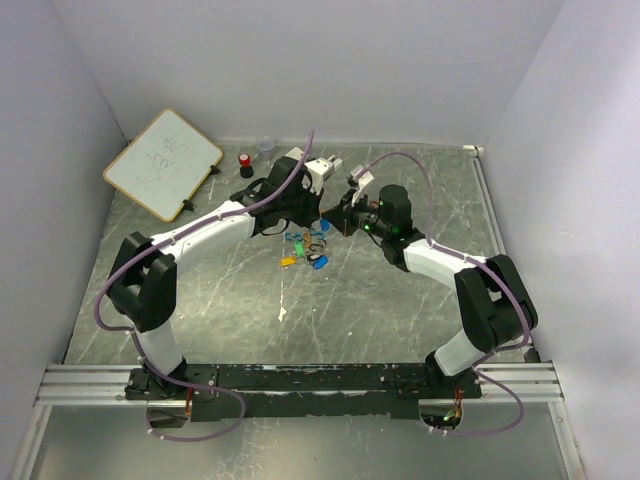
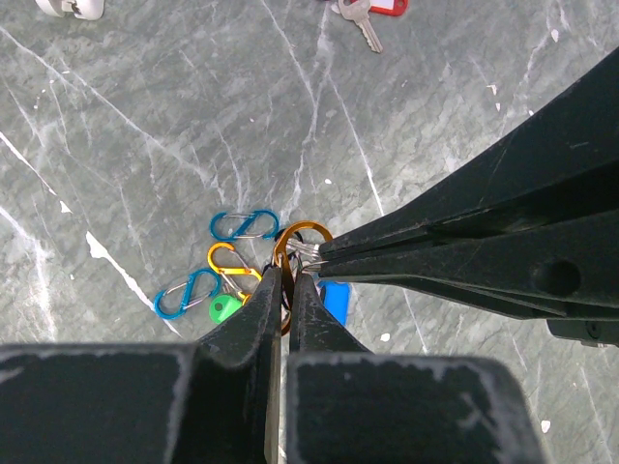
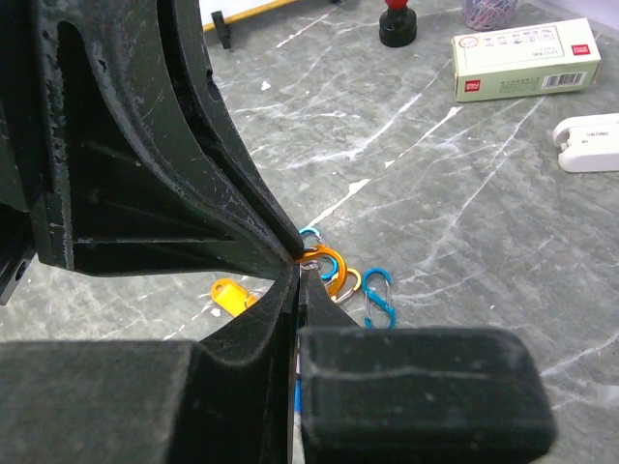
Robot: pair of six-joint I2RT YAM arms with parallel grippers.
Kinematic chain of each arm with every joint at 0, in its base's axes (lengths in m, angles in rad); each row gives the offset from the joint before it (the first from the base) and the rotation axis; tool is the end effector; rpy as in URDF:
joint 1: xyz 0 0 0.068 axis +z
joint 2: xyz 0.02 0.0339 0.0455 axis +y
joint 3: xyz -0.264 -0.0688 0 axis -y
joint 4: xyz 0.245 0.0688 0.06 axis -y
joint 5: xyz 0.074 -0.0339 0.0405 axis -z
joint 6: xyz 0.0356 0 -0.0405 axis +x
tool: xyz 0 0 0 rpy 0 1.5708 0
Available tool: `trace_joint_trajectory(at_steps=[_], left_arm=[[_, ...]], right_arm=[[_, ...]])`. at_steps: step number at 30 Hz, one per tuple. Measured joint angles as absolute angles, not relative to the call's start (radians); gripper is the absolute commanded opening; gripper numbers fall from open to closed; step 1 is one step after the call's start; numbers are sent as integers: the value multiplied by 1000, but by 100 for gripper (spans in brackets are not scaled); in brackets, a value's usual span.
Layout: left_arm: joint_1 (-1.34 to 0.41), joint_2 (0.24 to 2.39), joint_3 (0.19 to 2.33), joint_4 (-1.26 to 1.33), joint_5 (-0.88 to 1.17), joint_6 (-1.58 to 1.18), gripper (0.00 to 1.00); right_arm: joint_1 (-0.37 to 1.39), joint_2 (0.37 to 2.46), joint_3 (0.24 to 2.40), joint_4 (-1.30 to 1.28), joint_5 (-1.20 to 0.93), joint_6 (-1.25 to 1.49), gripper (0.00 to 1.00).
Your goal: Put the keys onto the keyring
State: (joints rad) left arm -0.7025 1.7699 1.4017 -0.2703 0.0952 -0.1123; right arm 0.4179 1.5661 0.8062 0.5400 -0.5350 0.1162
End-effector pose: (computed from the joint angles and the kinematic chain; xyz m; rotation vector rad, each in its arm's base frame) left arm 0.3109 -0.2677 0.2749 0.7098 2.1486 -0.5499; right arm 0.3032 0.1545 0.2294 -0.6609 1.7192 0.8559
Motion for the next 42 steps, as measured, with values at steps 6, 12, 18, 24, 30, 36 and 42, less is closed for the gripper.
trace_joint_trajectory(at_steps=[6,12,18,24,30,36,42], left_arm=[[-702,1770,1410,-279,94,-112,7],[-702,1771,1411,-282,93,-115,7],[-704,1771,1411,-283,93,-121,7],[-704,1771,1411,-283,92,-124,7],[-704,1775,1415,-282,87,-130,7],[-704,1784,1427,-281,82,-135,7],[-704,1784,1431,-281,82,-136,7]], right_arm=[[418,1566,806,542,-535,120,0],[418,1566,804,542,-534,125,0],[419,1559,797,542,-527,127,0],[420,1556,796,541,-523,131,0],[421,1551,792,540,-519,131,0],[423,1547,789,519,-508,131,0],[423,1547,783,509,-496,130,0]])
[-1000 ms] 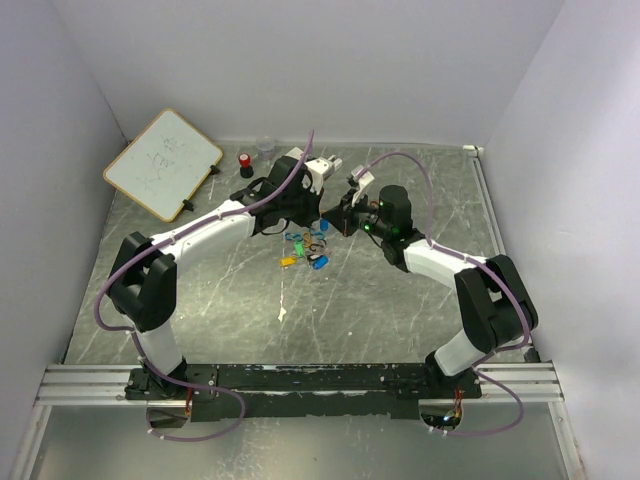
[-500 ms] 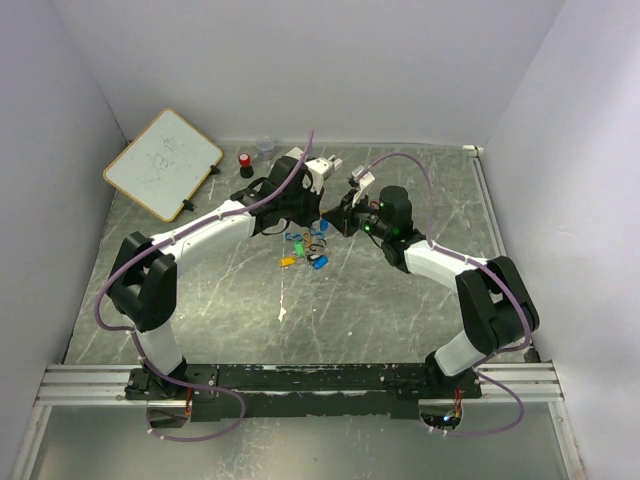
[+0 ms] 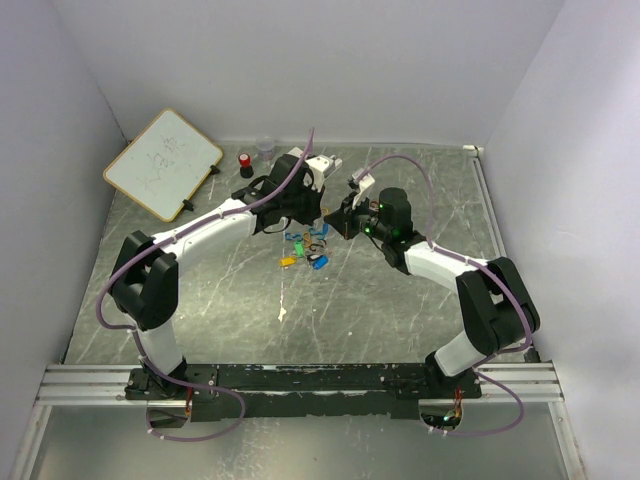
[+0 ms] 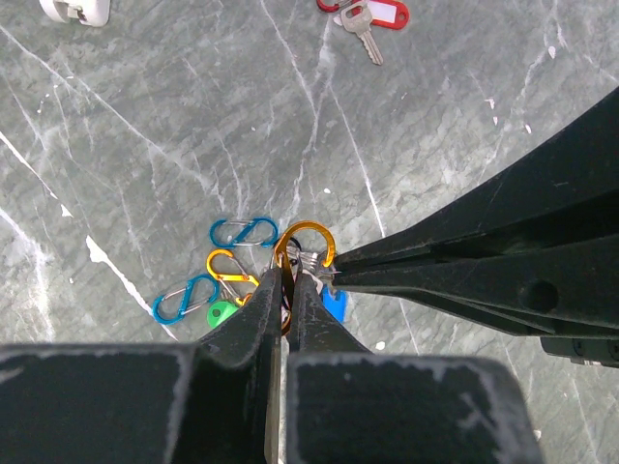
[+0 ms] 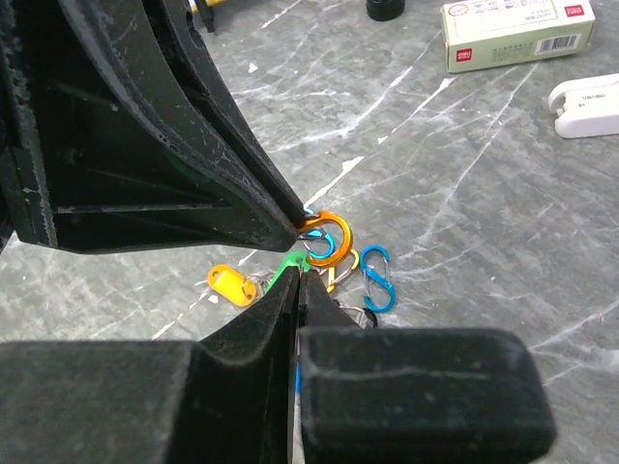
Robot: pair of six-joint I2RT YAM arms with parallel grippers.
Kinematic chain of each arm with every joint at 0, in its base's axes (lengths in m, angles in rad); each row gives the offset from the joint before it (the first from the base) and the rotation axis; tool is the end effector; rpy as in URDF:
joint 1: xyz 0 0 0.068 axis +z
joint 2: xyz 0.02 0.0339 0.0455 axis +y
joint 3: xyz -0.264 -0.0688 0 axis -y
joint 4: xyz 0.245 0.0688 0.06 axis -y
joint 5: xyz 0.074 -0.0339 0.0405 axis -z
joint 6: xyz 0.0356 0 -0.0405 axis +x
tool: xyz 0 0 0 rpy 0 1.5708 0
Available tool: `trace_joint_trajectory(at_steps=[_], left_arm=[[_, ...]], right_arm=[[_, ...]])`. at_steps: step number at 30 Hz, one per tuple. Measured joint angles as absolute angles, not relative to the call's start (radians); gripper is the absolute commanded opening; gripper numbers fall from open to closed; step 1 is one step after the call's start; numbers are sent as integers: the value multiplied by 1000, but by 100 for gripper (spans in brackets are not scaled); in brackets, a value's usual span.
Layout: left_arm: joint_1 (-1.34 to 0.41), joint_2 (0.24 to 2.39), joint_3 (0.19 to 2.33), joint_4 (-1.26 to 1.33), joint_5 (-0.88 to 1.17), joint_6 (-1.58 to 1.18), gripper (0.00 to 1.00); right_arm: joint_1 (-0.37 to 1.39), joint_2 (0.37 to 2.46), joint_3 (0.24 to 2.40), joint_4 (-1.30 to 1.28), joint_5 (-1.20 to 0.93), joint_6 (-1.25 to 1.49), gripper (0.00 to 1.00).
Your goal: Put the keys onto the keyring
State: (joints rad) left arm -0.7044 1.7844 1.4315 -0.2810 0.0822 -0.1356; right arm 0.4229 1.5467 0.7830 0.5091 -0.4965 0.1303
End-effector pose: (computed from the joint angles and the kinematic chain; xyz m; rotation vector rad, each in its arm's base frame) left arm 0.3142 -0.2709 0.2783 0.6788 2.1546 -0.5508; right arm 0.2976 0.1525 0.2248 -0.6252 1.7686 0.8375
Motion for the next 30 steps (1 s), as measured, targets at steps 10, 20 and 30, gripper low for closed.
trace_joint_trajectory(at_steps=[10,20,30], left_arm=[[-704,1784,1431,-281,83,-135,7],[-704,1784,1431,-282,83,-135,7],[-704,1792,1431,-287,84,-135,7]], right_arm=[[425,1545,783,507,-487,130,0],[425,1545,783,506,-485,130,0],[425,1545,783,506,-485,130,0]])
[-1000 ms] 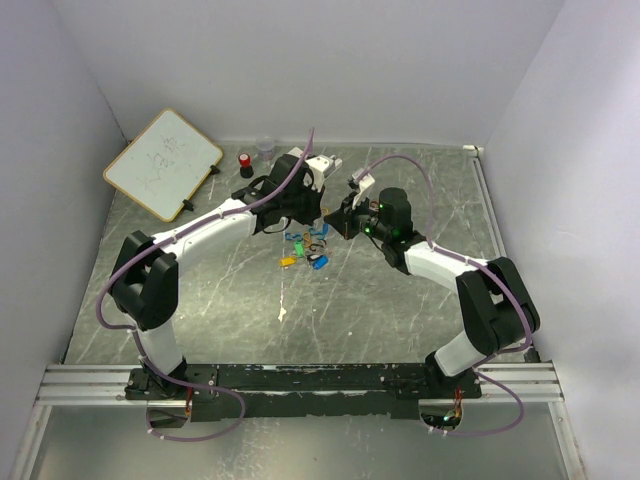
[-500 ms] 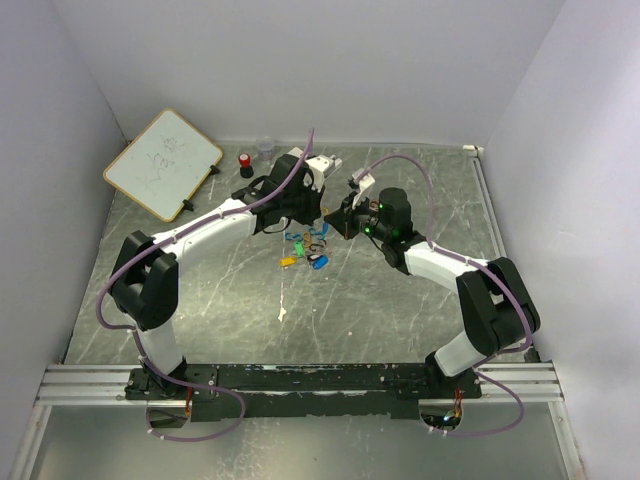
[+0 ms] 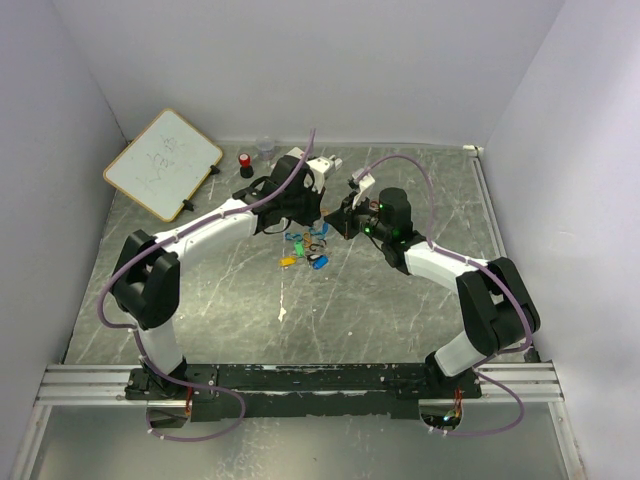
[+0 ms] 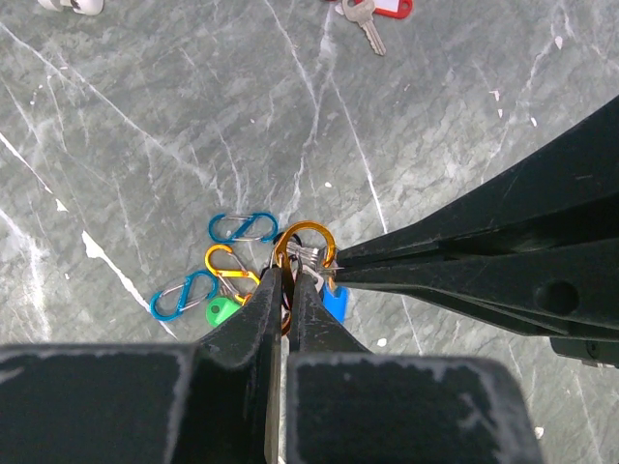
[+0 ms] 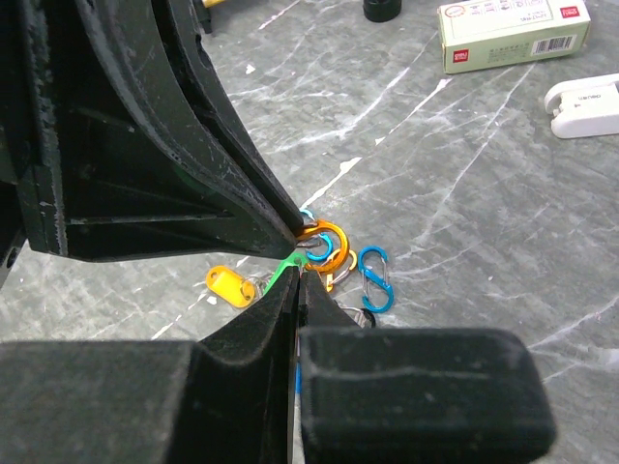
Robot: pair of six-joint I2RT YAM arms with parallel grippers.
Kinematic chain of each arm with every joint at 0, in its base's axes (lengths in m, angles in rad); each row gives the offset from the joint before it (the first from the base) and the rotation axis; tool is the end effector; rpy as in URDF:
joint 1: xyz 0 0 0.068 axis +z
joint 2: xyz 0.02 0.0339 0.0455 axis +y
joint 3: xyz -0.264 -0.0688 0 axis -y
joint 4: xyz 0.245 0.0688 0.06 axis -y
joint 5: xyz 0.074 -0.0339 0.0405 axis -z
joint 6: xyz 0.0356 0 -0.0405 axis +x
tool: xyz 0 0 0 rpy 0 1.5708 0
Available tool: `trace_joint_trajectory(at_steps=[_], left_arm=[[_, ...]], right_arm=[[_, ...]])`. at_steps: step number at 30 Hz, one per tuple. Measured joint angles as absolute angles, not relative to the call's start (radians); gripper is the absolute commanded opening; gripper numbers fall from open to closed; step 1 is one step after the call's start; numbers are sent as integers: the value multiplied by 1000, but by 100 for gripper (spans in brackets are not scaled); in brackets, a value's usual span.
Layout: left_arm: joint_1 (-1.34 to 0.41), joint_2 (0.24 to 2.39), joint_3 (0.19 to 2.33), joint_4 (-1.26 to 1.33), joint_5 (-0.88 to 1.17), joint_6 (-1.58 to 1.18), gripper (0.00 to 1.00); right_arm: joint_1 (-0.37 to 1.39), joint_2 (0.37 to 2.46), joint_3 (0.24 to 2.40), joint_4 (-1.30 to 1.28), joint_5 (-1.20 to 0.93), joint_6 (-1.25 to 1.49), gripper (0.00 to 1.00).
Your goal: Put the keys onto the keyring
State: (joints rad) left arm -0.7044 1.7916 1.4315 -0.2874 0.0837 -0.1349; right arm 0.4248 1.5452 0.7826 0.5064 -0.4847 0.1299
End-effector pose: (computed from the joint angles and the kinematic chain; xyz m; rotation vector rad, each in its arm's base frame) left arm 0.3147 -0.2714 0.2749 0.6838 2.1675 -0.5475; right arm 0.2974 0.1527 0.2248 -0.6188 1.7721 0.8280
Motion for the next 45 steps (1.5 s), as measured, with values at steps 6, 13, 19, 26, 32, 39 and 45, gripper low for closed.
trace_joint_trajectory(at_steps=[6,13,19,26,32,39,45], left_arm=[[-704,1800,1431,-293,93,-135,7],[-704,1800,1431,-299,99,-130,7],[-704,1800,1431,-302,104,-120,7],[-704,1799,1431,-309,133,-108,7],[-704,1795,1422,-311,144,-101,7],[-704,1784,1412,-311,143,-102,7],[-704,1784,1412,-311,142,-109,7]], right_arm=[[425,1545,783,506,-484,130,0],[425,1545,783,507,-483,130,0],[425,1545,783,507,-482,130,0],[425,1545,783,511,-482,130,0],[425,1545,783,503,-482,130,0],[427,1545,783,504,-485,130,0],[427,1539,777,503,-484,130,0]])
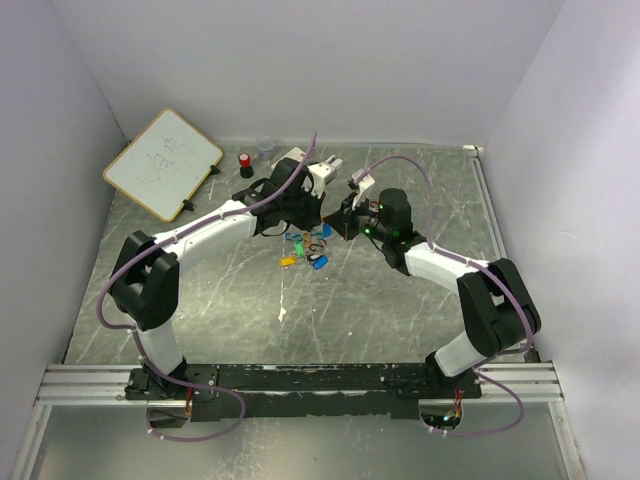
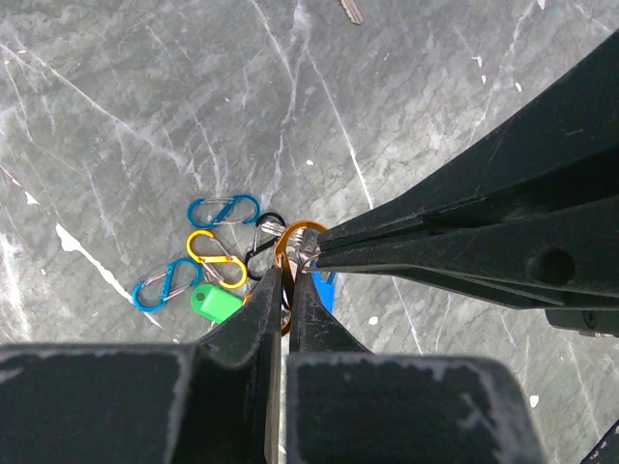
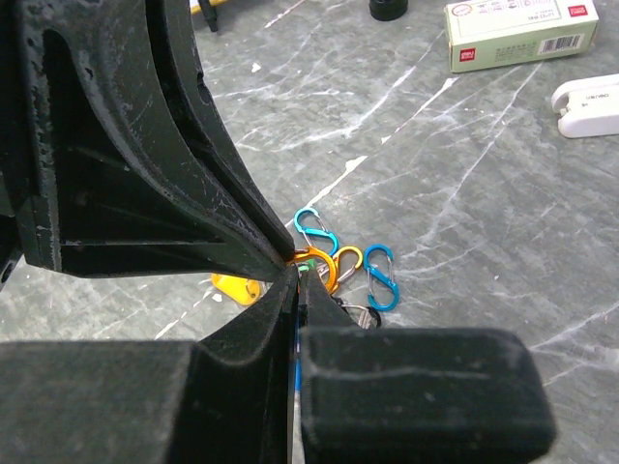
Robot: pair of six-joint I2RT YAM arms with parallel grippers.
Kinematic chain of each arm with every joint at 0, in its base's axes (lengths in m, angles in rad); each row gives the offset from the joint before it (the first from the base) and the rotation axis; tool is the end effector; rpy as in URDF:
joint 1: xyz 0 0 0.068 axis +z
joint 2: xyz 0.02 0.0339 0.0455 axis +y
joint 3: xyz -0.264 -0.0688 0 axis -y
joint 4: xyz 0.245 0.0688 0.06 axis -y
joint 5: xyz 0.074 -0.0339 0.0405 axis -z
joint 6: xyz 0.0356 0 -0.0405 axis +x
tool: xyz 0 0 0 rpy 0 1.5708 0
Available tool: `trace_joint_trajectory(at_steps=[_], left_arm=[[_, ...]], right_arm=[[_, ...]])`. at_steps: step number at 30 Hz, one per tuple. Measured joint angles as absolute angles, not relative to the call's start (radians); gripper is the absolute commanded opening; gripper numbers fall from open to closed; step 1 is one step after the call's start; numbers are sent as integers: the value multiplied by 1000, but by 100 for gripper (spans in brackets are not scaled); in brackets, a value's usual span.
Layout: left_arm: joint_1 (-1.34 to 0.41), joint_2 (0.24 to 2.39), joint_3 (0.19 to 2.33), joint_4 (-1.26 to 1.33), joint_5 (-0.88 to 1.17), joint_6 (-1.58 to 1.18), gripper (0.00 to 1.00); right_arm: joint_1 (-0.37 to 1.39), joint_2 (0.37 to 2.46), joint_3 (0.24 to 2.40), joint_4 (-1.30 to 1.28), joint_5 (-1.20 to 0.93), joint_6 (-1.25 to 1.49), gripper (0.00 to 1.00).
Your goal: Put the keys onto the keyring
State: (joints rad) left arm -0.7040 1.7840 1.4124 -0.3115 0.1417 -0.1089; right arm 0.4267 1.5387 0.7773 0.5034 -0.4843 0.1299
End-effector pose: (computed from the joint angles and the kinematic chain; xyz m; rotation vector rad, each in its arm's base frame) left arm 0.3098 -0.2696 0.2695 0.7528 2.1887 -0.5857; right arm 0.2956 0.1526 0.2248 -0.6203 1.7737 0.8290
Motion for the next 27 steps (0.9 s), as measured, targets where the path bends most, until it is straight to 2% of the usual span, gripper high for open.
trace_joint_trajectory(at_steps=[27], left_arm=[[-704,1790,1434,-329,116,-136,7]], right_arm=[[427,1532,776,510,-482,130,0]])
